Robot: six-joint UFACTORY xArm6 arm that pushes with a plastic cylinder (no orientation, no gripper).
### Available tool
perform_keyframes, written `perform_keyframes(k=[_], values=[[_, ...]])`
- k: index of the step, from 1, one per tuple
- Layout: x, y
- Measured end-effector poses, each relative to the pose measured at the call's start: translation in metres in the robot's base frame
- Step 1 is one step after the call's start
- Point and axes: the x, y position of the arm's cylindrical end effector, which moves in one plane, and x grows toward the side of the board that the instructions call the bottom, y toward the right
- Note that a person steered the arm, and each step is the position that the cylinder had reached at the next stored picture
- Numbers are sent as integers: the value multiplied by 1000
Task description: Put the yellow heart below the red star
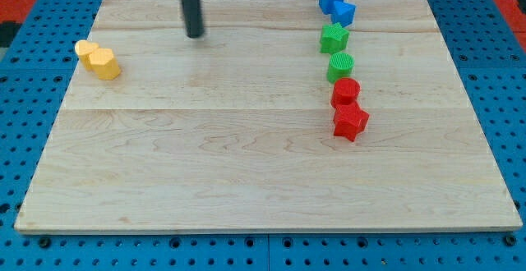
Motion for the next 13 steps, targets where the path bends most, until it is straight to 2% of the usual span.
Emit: perform_keyframes(k=[1, 2, 3, 5, 6, 7, 8, 9, 10, 11, 13], values=[[-39, -110], [-37, -151], [-20, -150], [56, -145], [78, -136], [89, -115], [111, -55], [114, 20], [135, 65], [158, 65], [204, 162]])
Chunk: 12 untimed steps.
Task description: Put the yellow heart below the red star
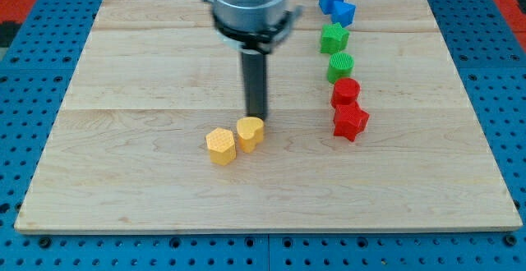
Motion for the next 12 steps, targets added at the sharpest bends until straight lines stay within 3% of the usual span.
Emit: perform_keyframes(k=[1, 2, 3, 5, 6, 8, 12], values=[[4, -28], [-15, -93], [19, -103], [39, -20], [30, -30], [49, 35], [69, 79]])
